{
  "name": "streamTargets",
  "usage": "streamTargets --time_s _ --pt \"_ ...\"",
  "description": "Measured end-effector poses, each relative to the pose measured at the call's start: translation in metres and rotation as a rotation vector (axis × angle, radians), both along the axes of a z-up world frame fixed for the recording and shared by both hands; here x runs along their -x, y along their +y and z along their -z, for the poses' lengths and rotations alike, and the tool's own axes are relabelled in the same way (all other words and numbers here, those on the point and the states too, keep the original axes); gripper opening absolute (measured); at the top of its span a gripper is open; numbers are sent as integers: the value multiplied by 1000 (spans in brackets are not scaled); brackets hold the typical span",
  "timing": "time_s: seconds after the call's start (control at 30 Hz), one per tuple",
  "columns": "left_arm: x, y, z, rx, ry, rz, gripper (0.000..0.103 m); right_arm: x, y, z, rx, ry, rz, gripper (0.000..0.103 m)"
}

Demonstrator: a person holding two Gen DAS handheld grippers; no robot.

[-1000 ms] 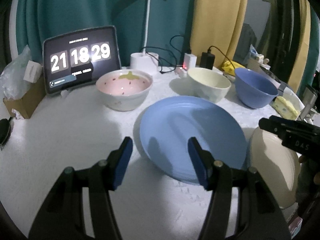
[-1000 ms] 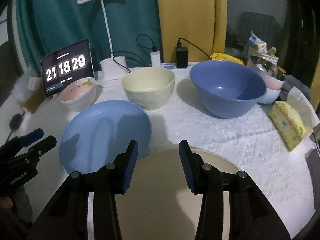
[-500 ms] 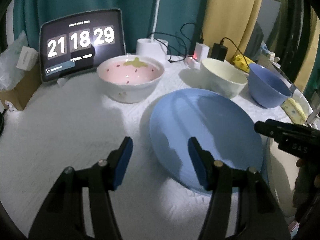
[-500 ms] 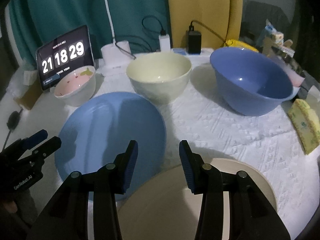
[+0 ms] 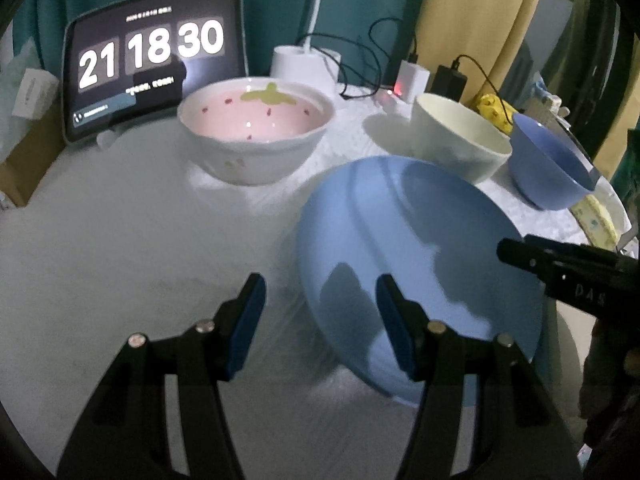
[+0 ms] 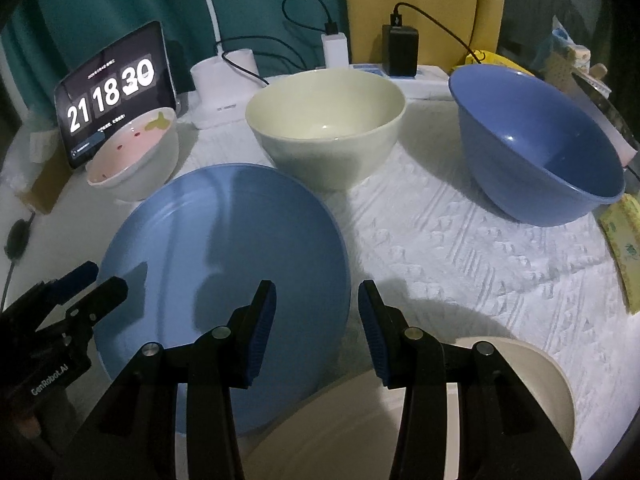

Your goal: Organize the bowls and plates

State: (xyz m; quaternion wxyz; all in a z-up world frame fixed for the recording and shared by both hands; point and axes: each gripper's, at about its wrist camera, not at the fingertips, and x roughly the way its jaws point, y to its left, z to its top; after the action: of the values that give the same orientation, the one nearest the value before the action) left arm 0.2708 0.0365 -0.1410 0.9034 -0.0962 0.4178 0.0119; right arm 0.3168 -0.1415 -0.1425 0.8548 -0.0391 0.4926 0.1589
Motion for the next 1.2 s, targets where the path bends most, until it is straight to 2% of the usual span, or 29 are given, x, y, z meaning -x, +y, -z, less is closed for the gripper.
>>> streamTargets --time_s 0.13,0.2,0.33,0.4,0.57,1.2 --pt "-2 1 5 6 17 -1 58 -4 5 4 15 2 -13 42" --pt "-3 1 5 10 19 2 52 -5 8 6 35 4 -9 35" --pt "-3 -3 5 12 20 27 44 -5 7 6 41 -6 -11 29" --pt "-3 -4 5 2 20 29 44 -4 8 5 36 -5 -22 20" --pt "-1 0 4 11 18 14 42 0 10 1 36 -18 -34 18" --pt "35 -4 -32 -15 -84 17 42 34 6 -35 5 -105 -43 18"
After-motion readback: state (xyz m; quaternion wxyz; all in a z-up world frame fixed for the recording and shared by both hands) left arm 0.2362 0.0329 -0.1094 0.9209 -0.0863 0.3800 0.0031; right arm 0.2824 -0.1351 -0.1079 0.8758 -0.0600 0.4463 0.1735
